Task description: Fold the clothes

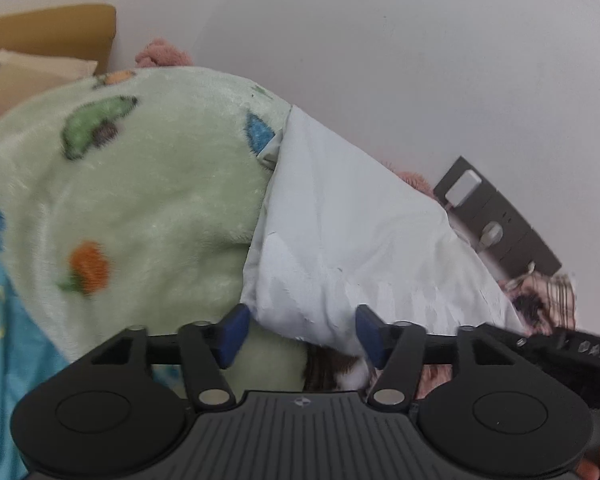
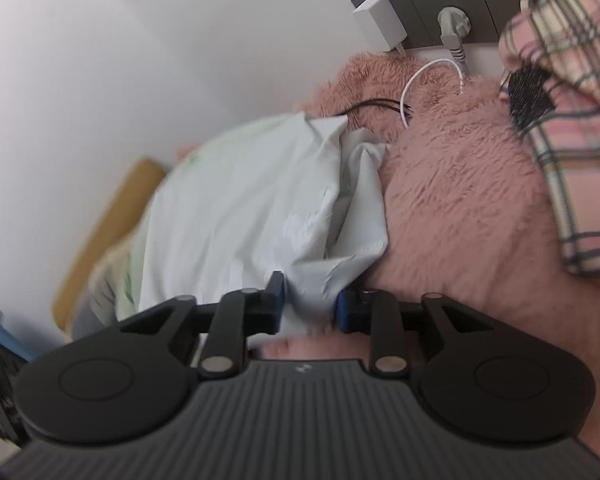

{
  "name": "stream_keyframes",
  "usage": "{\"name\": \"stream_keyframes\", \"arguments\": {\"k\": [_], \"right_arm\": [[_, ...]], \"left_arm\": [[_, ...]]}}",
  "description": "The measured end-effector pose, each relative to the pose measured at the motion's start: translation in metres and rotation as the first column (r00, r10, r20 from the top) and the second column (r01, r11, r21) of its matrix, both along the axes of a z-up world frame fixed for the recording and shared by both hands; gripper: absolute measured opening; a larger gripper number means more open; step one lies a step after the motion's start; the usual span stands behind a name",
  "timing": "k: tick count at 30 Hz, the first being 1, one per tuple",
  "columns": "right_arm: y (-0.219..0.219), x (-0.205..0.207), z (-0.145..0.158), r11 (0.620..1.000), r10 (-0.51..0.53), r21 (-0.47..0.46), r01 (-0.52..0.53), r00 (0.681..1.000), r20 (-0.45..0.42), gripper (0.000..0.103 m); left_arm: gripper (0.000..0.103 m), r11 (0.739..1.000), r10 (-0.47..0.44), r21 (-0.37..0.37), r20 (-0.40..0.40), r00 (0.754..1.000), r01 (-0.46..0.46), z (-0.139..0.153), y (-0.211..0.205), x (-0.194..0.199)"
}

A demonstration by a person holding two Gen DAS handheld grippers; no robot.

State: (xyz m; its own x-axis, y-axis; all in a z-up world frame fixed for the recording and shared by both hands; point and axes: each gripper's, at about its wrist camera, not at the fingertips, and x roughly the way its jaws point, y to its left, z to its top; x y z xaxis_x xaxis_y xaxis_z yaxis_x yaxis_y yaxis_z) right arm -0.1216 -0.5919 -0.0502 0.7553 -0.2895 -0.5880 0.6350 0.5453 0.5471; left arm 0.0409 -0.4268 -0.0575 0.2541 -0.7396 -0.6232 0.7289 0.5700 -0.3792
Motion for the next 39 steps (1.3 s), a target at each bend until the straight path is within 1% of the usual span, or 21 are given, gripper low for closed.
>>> {"name": "stream_keyframes", "arguments": {"k": [1,2,3,4,6,7,10,12,16,18,19,22,25,27,29,34,36,39], "right_arm": [[0.007,-0.003,0.008,1.0,0.013,-0.02,-0.013,1.0,-0.016,0.057],[0.014,-0.008,0.018,0.999,0.024,-0.042,-0.025,1.0,-0.018,0.072],[0.023,-0.015,0.028,0.997,0.03,-0.071,-0.031,0.999,-0.016,0.076],[0.031,-0.021,0.038,0.994,0.036,-0.103,-0.038,0.999,-0.015,0.082],[0.048,-0.034,0.058,0.987,0.06,-0.15,-0.061,0.998,-0.016,0.081],[0.055,-0.04,0.067,0.984,0.07,-0.164,-0.071,0.997,-0.012,0.081],[0.074,-0.06,0.092,0.974,0.099,-0.204,-0.096,0.995,0.003,0.081],[0.088,-0.075,0.105,0.966,0.101,-0.24,-0.096,0.995,0.008,0.081],[0.113,-0.101,0.128,0.949,0.098,-0.302,-0.088,0.995,0.02,0.081],[0.125,-0.113,0.135,0.936,0.111,-0.338,-0.093,0.993,0.034,0.081],[0.132,-0.118,0.137,0.927,0.115,-0.364,-0.095,0.993,0.034,0.081],[0.153,-0.133,0.14,0.896,0.129,-0.433,-0.098,0.991,0.041,0.081],[0.171,-0.146,0.14,0.873,0.139,-0.478,-0.098,0.989,0.051,0.081],[0.182,-0.153,0.138,0.86,0.143,-0.501,-0.093,0.988,0.063,0.081],[0.192,-0.159,0.137,0.847,0.146,-0.524,-0.087,0.987,0.073,0.081],[0.217,-0.17,0.132,0.81,0.141,-0.583,-0.061,0.986,0.092,0.081],[0.224,-0.172,0.128,0.801,0.148,-0.596,-0.062,0.984,0.097,0.081],[0.235,-0.169,0.123,0.782,0.15,-0.621,-0.057,0.984,0.099,0.081]], "left_arm": [[0.074,1.0,0.002,0.003,0.031,1.0,-0.002,0.009,0.004,-0.007],[0.078,1.0,0.005,0.0,0.061,0.998,-0.005,0.019,0.009,-0.016],[0.083,1.0,0.005,-0.006,0.083,0.997,-0.004,0.03,0.017,-0.024],[0.086,1.0,0.005,-0.012,0.106,0.994,-0.004,0.041,0.025,-0.031],[0.091,1.0,0.003,-0.015,0.139,0.99,-0.001,0.07,0.035,-0.044],[0.095,1.0,0.003,-0.022,0.167,0.986,0.001,0.085,0.042,-0.058],[0.102,0.999,0.009,-0.051,0.248,0.969,0.004,0.125,0.066,-0.096],[0.103,0.997,0.026,-0.083,0.292,0.956,-0.001,0.147,0.085,-0.121],[0.103,0.995,0.059,-0.094,0.373,0.926,-0.026,0.179,0.115,-0.155],[0.103,0.993,0.068,-0.114,0.399,0.914,-0.024,0.19,0.133,-0.171],[0.103,0.992,0.073,-0.127,0.401,0.913,-0.023,0.195,0.143,-0.179],[0.103,0.99,0.097,-0.135,0.446,0.89,-0.041,0.206,0.167,-0.207],[0.103,0.987,0.115,-0.153,0.483,0.868,-0.045,0.208,0.187,-0.229],[0.103,0.985,0.125,-0.168,0.482,0.867,-0.048,0.204,0.199,-0.24],[0.103,0.98,0.164,-0.182,0.484,0.859,-0.084,0.198,0.209,-0.247],[0.103,0.975,0.201,-0.183,0.5,0.842,-0.124,0.187,0.229,-0.257],[0.103,0.972,0.216,-0.192,0.505,0.836,-0.135,0.183,0.238,-0.259],[0.103,0.972,0.223,-0.183,0.525,0.822,-0.147,0.172,0.243,-0.26]]}}
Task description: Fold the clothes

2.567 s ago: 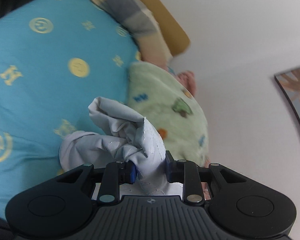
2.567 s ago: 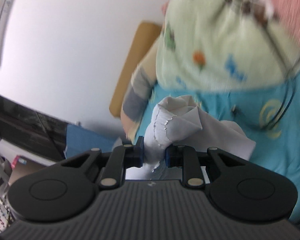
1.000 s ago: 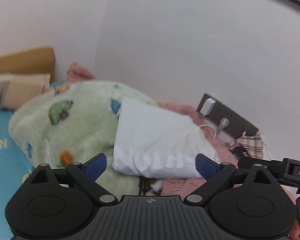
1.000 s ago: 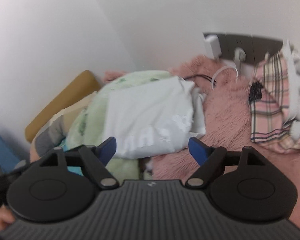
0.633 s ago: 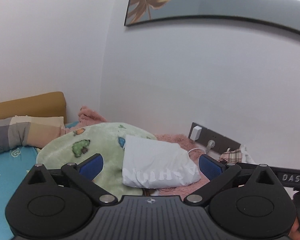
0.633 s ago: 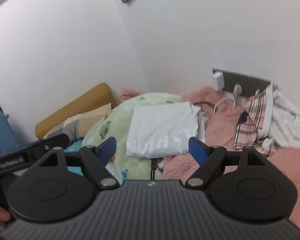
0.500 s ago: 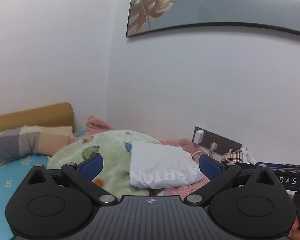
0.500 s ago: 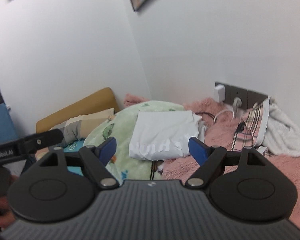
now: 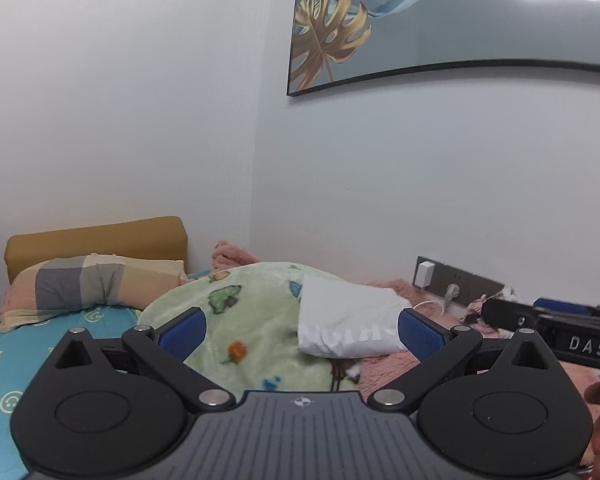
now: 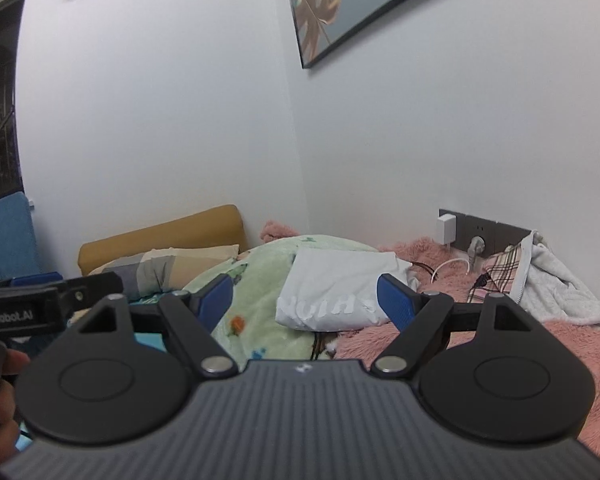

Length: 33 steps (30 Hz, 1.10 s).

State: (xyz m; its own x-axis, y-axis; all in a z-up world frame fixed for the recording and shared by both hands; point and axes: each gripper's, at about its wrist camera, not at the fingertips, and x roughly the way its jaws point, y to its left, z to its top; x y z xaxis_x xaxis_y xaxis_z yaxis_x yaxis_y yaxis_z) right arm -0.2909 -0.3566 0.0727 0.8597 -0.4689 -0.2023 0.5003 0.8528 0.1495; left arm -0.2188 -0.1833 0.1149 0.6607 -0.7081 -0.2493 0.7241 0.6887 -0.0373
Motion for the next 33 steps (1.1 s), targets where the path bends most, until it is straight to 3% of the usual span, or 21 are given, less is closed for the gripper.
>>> {"name": "stream_keyframes", "arguments": {"k": [5,18,33], "right_arm": [[0.017,0.009,-0.01,0.998,-0.003,-0.068,0.002,1.0,-0.006,0.081],[0.033,0.037,-0.051,0.996,-0.004,-0.094,0.0,0.999,-0.045,0.081],[0.031,0.038,-0.057,0.994,-0.025,-0.109,0.019,0.998,-0.053,0.081]], "left_arm": [[0.103,1.0,0.013,0.004,0.016,1.0,-0.013,-0.018,0.007,0.003],[0.103,0.998,0.065,0.009,0.037,0.997,-0.065,-0.046,0.023,0.013],[0.103,0.997,0.075,0.028,0.006,0.997,-0.075,-0.058,0.023,0.019]]}}
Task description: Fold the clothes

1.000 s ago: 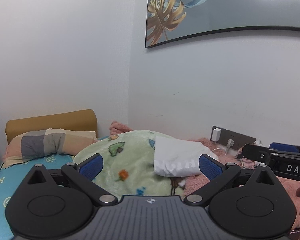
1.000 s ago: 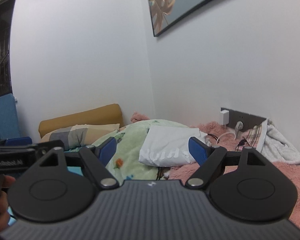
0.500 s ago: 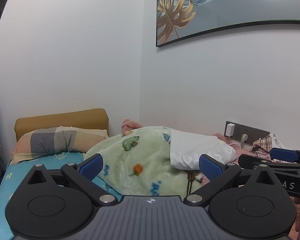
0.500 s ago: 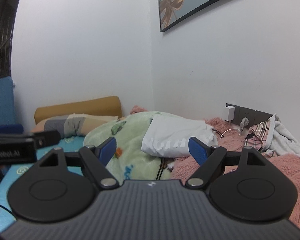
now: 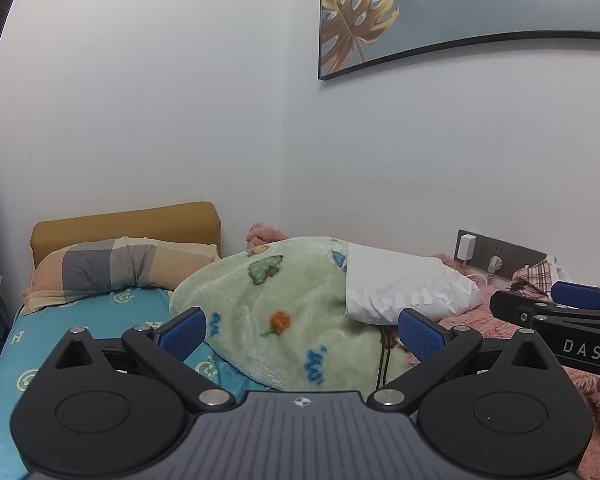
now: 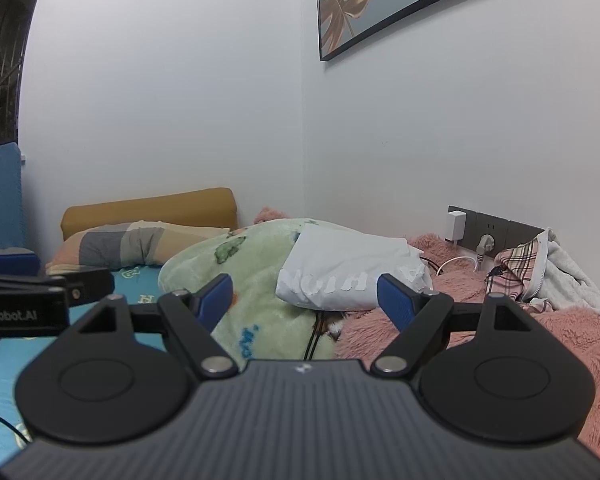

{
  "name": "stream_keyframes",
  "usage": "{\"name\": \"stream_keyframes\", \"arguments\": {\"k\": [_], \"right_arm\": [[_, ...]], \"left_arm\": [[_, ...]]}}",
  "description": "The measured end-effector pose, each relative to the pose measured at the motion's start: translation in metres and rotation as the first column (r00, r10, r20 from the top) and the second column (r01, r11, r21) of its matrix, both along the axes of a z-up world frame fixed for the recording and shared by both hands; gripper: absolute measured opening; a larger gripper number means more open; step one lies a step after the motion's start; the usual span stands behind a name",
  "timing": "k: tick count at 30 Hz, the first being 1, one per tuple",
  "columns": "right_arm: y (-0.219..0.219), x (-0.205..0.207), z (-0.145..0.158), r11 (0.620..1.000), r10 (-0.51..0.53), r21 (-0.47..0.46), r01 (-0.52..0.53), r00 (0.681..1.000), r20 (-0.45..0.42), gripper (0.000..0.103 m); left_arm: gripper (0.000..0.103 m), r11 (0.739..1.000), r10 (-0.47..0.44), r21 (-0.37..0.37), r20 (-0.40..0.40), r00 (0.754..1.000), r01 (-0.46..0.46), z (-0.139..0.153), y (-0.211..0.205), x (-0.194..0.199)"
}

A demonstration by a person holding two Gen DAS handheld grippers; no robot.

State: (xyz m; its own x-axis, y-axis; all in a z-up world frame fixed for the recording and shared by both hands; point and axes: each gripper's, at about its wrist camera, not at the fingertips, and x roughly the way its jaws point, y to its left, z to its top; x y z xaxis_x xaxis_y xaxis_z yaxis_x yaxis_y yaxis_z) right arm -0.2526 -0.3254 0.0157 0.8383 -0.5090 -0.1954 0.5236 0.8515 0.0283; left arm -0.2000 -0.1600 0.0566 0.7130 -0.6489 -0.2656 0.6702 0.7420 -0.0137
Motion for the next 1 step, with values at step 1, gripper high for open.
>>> {"name": "stream_keyframes", "arguments": {"k": [1], "right_arm": [[0.0003,-0.001,0.0004,1.0,0.0,-0.003,0.0,1.0,0.004,0.081]], "left_arm": [[0.103,1.0,0.001,0.001,-0.001,1.0,-0.001,0.0,0.0001,0.0003]]}}
